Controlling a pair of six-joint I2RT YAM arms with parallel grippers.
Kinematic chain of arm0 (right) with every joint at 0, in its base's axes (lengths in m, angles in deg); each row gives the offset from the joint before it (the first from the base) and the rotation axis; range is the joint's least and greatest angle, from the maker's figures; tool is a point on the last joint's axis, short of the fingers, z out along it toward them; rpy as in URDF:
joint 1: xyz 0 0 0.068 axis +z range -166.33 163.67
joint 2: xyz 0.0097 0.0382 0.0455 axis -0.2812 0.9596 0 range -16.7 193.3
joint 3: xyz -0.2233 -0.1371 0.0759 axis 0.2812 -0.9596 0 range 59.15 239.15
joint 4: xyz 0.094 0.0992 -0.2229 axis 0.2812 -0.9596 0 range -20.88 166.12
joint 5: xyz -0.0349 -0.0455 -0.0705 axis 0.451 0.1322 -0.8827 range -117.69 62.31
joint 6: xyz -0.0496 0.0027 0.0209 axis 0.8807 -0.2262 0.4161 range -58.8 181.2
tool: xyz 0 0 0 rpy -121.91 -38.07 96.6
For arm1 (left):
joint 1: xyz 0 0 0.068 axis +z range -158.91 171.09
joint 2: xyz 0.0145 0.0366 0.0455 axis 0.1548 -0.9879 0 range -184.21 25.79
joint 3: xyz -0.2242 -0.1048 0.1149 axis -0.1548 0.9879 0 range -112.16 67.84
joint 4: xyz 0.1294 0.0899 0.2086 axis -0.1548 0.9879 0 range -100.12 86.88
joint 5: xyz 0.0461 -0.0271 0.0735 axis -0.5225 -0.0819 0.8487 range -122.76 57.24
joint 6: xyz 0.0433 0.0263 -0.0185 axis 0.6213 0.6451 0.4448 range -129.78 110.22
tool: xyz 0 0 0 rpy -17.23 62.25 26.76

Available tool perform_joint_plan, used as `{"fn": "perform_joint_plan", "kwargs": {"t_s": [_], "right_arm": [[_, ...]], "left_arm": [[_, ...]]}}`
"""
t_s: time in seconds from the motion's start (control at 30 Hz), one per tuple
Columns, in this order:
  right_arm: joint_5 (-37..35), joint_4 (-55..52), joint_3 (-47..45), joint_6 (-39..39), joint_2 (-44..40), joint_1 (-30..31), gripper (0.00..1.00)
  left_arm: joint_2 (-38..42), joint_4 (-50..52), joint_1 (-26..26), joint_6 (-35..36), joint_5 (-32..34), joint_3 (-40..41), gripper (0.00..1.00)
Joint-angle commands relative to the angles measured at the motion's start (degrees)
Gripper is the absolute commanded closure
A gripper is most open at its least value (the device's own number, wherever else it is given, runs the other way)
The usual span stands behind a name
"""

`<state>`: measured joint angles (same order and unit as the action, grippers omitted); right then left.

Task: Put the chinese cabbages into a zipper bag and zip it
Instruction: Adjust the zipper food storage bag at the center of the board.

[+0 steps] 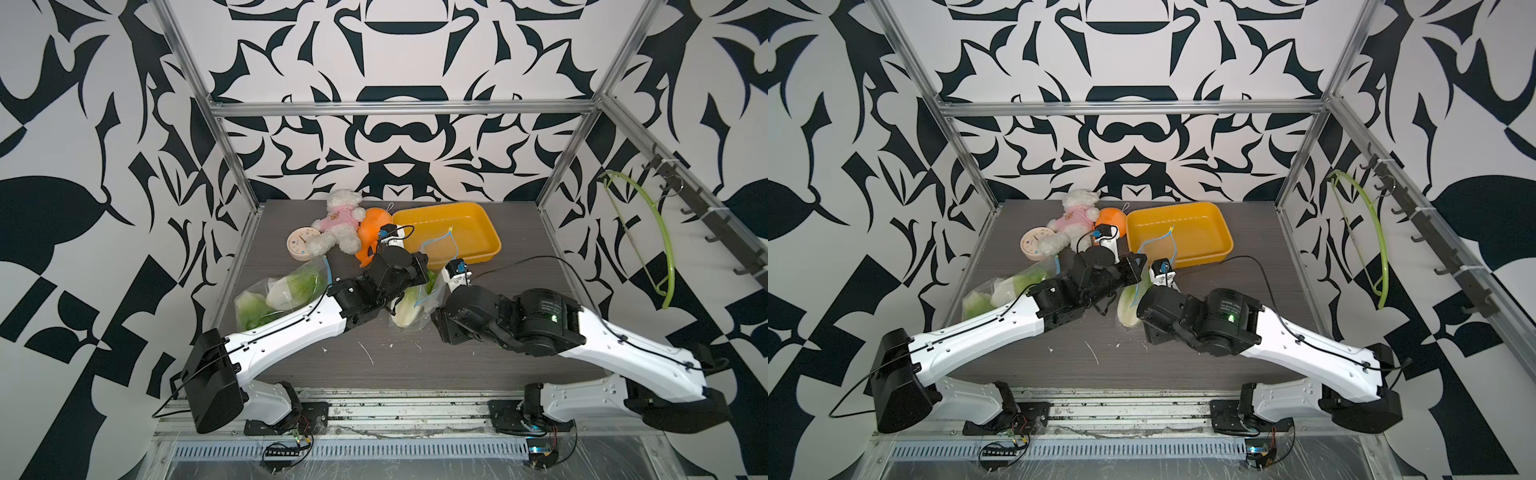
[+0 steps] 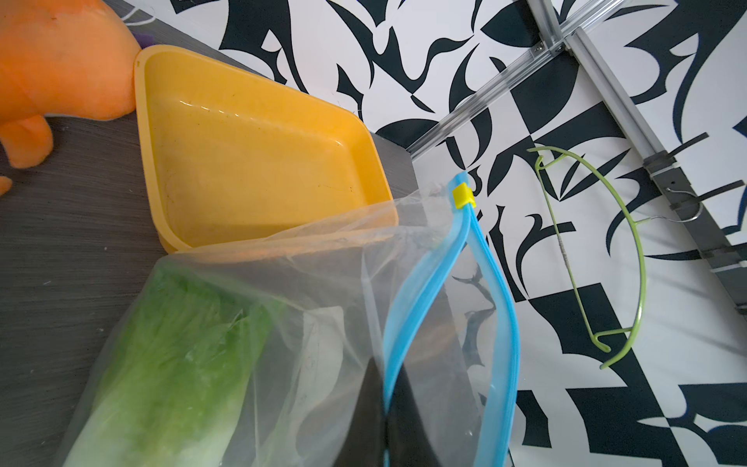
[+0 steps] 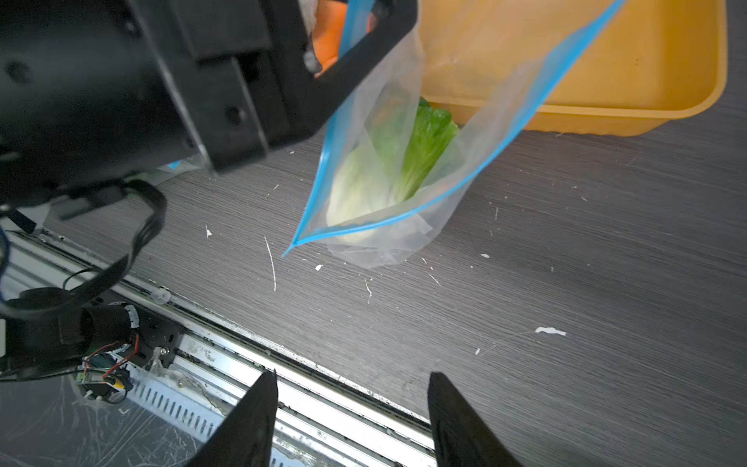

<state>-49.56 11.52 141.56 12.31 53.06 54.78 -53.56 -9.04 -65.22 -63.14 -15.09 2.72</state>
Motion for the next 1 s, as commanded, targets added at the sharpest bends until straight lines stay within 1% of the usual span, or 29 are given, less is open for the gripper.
{"fn": "perform_joint_plan", "kwargs": {"t_s": [0.0, 0.23, 0.33, 0.43, 0.53, 0.67, 0.87, 0.97], "right_arm": [[-1.17, 6.88, -2.19, -2.97, 0.63, 1.08, 0.39], [-0.71, 21.86, -12.41, -9.28, -3.4, 2.71, 0.43], [-1.89, 23.84, -14.62, -11.24, -3.31, 2.7, 0.46], [-4.92, 25.62, -17.33, -13.19, -4.66, 2.72, 0.5], [-6.06, 30.86, -21.14, -14.25, -6.37, 2.7, 0.55], [-9.22, 31.31, -21.24, -14.55, -6.3, 2.65, 0.58], [-9.94, 33.65, -19.88, -12.8, -4.46, 2.46, 0.58], [-9.77, 34.39, -20.05, -13.04, -3.54, 1.39, 0.58]], "left_arm": [[-0.71, -0.49, 0.06, -0.72, -0.62, -1.3, 1.0], [-0.54, -2.27, 0.06, -3.36, -0.97, -0.55, 1.0], [-0.45, -2.59, 0.06, -4.31, -1.02, -0.53, 1.0], [-0.03, -2.99, 0.06, -4.69, -0.97, -0.19, 1.0], [0.38, -3.63, 0.07, -4.83, -1.02, 0.25, 1.0], [0.51, -4.01, 0.15, -5.34, -0.76, 0.77, 1.0], [0.51, -4.33, 0.09, -5.79, -0.8, 1.03, 1.0], [0.49, -4.77, 0.12, -6.12, -0.79, 1.27, 1.0]]}}
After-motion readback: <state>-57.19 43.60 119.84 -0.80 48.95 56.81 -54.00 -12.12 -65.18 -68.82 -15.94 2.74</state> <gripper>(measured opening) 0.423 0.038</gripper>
